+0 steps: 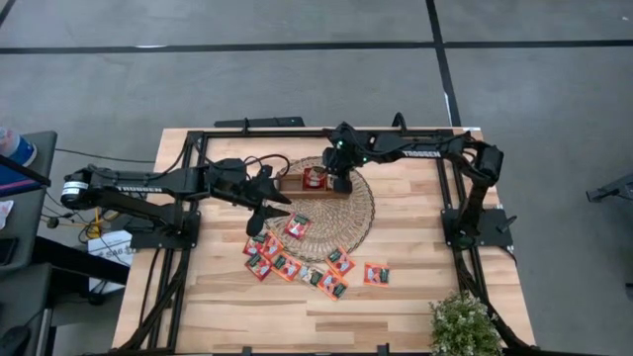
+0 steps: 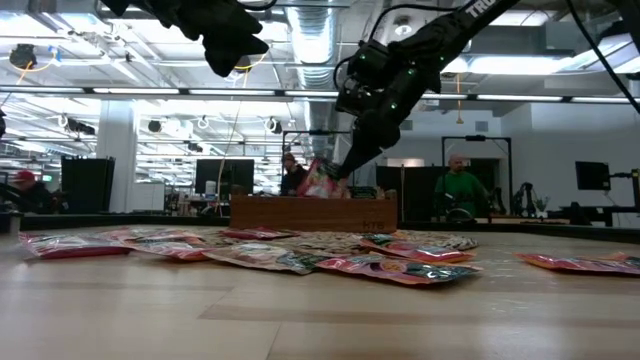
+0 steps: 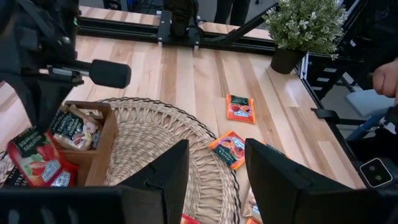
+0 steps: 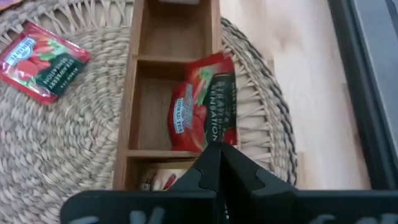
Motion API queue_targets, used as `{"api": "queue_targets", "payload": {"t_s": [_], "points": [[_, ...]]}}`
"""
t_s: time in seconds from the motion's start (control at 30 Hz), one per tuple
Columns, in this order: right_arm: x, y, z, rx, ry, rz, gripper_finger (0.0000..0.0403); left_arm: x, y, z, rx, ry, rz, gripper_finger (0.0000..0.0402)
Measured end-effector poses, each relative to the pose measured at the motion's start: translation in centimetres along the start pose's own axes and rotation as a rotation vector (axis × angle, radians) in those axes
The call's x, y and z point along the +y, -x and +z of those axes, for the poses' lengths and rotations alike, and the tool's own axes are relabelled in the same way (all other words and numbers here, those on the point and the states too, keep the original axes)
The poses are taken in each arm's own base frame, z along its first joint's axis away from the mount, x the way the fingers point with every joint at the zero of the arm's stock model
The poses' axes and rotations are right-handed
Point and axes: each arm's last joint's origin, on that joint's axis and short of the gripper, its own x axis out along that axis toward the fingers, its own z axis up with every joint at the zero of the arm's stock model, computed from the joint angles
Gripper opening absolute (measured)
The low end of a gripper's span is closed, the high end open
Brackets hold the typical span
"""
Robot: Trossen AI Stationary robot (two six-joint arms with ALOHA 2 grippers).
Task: Pick & Place Tea
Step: Put the red tea bag into the middle section of the wooden organizer
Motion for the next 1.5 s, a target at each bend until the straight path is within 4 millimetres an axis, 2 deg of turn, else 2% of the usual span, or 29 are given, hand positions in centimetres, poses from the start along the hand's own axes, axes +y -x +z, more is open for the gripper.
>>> {"api": "queue_targets", "payload": {"t_s": [0.17, 0.4, 0.53, 0.77, 0.93, 1.13, 1.5], "points": [[-0.4, 0.9, 1.2, 0.0, 0.003, 0.004, 0.0, 0.0, 0.0, 0.0, 0.0, 0.0, 0.0, 0.0149], [-0.3, 1.5, 1.8, 0.035, 0.007, 0.026, 0.0, 0.0, 0.0, 0.0, 0.0, 0.0, 0.0, 0.0149], [0.1, 0.5, 1.9, 0.104, 0.023, 0.051, 0.0, 0.0, 0.0, 0.0, 0.0, 0.0, 0.0, 0.0149], [0.4, -0.9, 3.5, 0.165, 0.089, 0.062, 0.0, 0.0, 0.0, 0.0, -0.001, 0.012, 0.0, 0.0149], [-0.1, -0.5, 3.8, 0.259, 0.099, 0.022, 0.0, 0.0, 0.0, 0.0, 0.001, 0.015, 0.0, 0.0149], [-0.2, 0.5, 4.5, 0.26, 0.11, 0.004, 0.0, 0.0, 0.0, 0.0, 0.006, 0.016, 0.001, 0.0149], [0.0, 0.3, 4.5, 0.279, 0.123, 0.02, 0.0, 0.0, 0.0, 0.0, 0.005, 0.016, 0.0, 0.0149]]}}
